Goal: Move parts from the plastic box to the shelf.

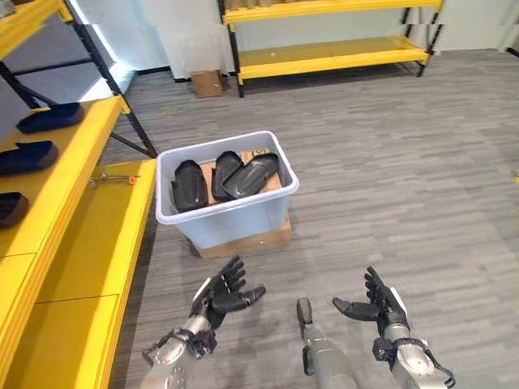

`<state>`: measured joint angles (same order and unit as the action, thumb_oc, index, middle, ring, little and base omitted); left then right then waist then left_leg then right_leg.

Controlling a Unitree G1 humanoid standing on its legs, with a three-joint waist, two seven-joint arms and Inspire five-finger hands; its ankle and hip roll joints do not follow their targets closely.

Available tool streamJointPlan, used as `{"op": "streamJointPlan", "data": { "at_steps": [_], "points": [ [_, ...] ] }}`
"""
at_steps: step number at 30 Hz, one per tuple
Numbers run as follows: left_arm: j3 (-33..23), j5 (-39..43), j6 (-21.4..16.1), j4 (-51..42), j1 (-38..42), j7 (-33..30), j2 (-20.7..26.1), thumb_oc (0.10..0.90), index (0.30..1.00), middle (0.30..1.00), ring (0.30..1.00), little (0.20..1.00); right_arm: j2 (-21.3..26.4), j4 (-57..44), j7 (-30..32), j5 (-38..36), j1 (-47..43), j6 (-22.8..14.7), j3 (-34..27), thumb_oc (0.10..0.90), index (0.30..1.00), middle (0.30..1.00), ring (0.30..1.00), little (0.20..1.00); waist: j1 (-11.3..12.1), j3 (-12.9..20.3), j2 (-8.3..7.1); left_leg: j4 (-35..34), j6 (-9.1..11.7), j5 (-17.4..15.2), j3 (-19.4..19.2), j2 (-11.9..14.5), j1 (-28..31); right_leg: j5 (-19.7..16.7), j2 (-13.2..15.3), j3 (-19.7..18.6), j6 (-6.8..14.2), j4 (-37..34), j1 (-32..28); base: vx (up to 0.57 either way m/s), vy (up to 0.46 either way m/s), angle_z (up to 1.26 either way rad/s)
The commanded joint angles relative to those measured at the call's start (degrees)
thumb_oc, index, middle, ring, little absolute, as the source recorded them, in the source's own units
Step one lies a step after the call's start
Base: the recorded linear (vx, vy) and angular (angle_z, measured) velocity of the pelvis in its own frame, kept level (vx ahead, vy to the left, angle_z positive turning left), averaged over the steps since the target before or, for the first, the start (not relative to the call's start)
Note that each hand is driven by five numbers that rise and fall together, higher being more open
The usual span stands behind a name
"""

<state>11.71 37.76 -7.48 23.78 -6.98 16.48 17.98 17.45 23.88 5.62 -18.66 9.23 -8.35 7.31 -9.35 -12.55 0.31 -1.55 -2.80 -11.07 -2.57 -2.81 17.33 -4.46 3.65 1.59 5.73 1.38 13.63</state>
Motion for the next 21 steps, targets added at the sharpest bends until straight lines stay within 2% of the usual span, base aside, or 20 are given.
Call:
{"op": "streamJointPlan", "data": {
  "at_steps": [1, 3, 4, 8, 11, 15, 18, 20, 21],
  "points": [
    [-0.68, -1.21, -5.87, -6.08, 5.20, 2.73, 1.41, 0.900, 1.000, 1.000, 1.000, 1.000, 0.41, -5.37, 1.25, -0.03, -5.77, -6.64, 0.06, 0.900, 1.000, 1.000, 1.000, 1.000, -1.21, 2.49, -0.64, -3.45, -1.75, 1.38, 4.88, -1.77, -0.32, -7.38, -2.13, -2.55, 1.62, -3.12, -2.62, 0.29, -0.230, 0.63],
    [-0.09, -1.63, -5.31, -5.84, 5.21, 3.23, 1.24, 0.900, 1.000, 1.000, 1.000, 1.000, 0.43, -5.10, 2.07, -0.28, -5.68, -6.52, 0.49, 0.900, 1.000, 1.000, 1.000, 1.000, -1.45, 2.85, -0.78, -3.45, -1.68, 1.19, 5.04, -1.47, 0.19, -7.12, -2.45, -3.86, 1.06, -1.57, -3.47, 0.32, -0.274, 0.69],
    [0.37, -1.39, -4.64, -6.40, 5.04, 3.87, 1.09, 0.900, 1.000, 1.000, 1.000, 1.000, 0.80, -5.16, 2.04, -0.62, -5.64, -6.65, 0.61, 0.900, 1.000, 1.000, 1.000, 1.000, -1.76, 3.15, -0.58, -3.45, -1.29, 1.21, 4.65, -0.66, 0.60, -5.77, -2.90, -4.34, 0.13, -0.51, -4.31, 0.30, -0.266, 0.45],
    [1.21, -0.14, -4.82, -7.07, 5.16, 4.57, 1.17, 0.900, 1.000, 1.000, 1.000, 1.000, 1.50, -5.19, 1.71, -0.65, -6.22, -6.84, 0.86, 0.900, 1.000, 1.000, 1.000, 1.000, -2.08, 3.11, 0.04, -2.96, -0.34, 1.18, 2.89, 0.83, 0.65, -3.33, -3.04, -3.43, -1.18, 1.82, -4.29, 0.17, -0.172, 0.02],
    [1.52, 0.62, -5.08, -7.60, 5.57, 4.82, 0.55, 0.900, 1.000, 1.000, 1.000, 1.000, 2.37, -5.06, 1.29, -0.43, -6.67, -7.00, 1.10, 0.900, 1.000, 1.000, 1.000, 1.000, -2.23, 3.08, 0.15, 0.32, 0.68, 0.85, 0.39, 2.15, -0.93, -1.43, -2.49, -3.09, -2.19, 3.20, -5.23, 0.15, -0.177, 0.18],
    [1.92, 0.86, -5.42, -8.03, 5.88, 4.65, -0.10, 0.900, 1.000, 1.000, 1.000, 1.000, 2.92, -4.71, 0.42, -0.65, -6.77, -7.33, 1.13, 0.900, 1.000, 1.000, 1.000, 1.000, -1.99, 3.22, 0.18, 5.49, 2.35, 5.16, -1.25, 3.78, -3.57, -0.29, -2.50, -2.59, -3.16, 2.49, -7.90, 0.10, -0.143, 0.06],
    [2.02, -1.97, -6.27, -7.63, 6.39, 2.74, -0.29, 0.900, 1.000, 1.000, 1.000, 1.000, 3.33, -4.39, -0.40, -1.19, -6.85, -7.90, 1.53, 0.900, 1.000, 1.000, 1.000, 1.000, -1.53, 3.47, 0.05, 10.29, 3.25, 8.30, -1.93, 4.49, -6.14, 0.49, -2.64, -2.54, -3.91, 1.35, -10.26, 0.10, -0.168, 0.08],
    [1.97, -0.55, -7.52, -7.75, 6.34, 5.42, -0.03, 0.900, 1.000, 1.000, 1.000, 1.000, 3.88, -3.46, -0.91, -2.09, -7.42, -8.12, 2.02, 0.900, 1.000, 1.000, 1.000, 1.000, -0.74, 3.75, 0.16, 17.96, 3.75, 10.12, -1.75, 3.96, -8.95, 2.21, -2.89, -2.63, -5.13, 1.05, -12.47, 0.12, -0.244, 0.01],
    [1.79, -0.02, -9.40, -8.01, 6.16, 5.29, 0.21, 0.900, 1.000, 1.000, 1.000, 1.000, 4.06, -2.92, -1.22, -2.40, -7.59, -8.48, 1.98, 0.900, 1.000, 1.000, 1.000, 1.000, -0.62, 3.86, 0.26, 20.54, 4.01, 10.84, -2.16, 3.84, -9.50, 2.66, -3.07, -2.60, -5.56, 0.93, -13.02, 0.08, -0.192, -0.17]
  ]
}}
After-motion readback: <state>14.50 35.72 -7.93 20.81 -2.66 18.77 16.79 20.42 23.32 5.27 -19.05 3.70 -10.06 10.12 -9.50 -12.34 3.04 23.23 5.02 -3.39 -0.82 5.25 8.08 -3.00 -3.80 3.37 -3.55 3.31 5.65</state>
